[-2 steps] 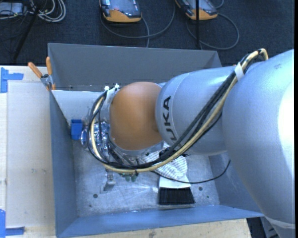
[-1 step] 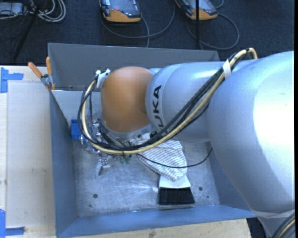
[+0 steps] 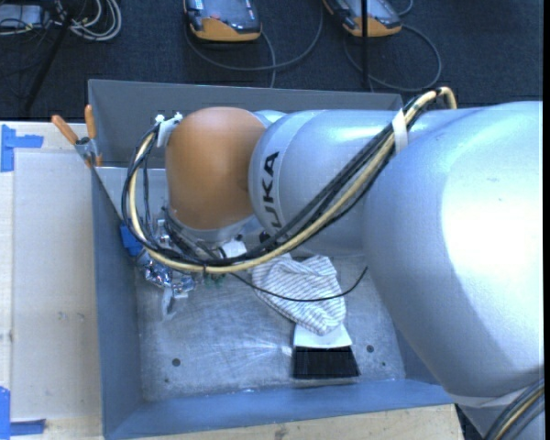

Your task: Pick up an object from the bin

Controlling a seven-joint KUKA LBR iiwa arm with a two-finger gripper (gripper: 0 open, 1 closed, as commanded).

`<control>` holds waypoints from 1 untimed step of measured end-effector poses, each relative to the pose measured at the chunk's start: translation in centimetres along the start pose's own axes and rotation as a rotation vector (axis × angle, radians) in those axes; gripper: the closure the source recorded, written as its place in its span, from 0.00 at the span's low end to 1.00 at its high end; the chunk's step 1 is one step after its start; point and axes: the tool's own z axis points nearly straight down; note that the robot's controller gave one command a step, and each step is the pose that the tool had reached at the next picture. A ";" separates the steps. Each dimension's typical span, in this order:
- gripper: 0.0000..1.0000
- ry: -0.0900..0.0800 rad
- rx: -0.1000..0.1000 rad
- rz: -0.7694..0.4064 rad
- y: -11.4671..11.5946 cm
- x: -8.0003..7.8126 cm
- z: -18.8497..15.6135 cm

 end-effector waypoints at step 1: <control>1.00 -0.030 -0.007 -0.005 1.0 3.2 4.2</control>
Offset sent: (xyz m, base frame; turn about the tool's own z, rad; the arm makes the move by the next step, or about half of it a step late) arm 0.0000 0.0000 0.0000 0.0000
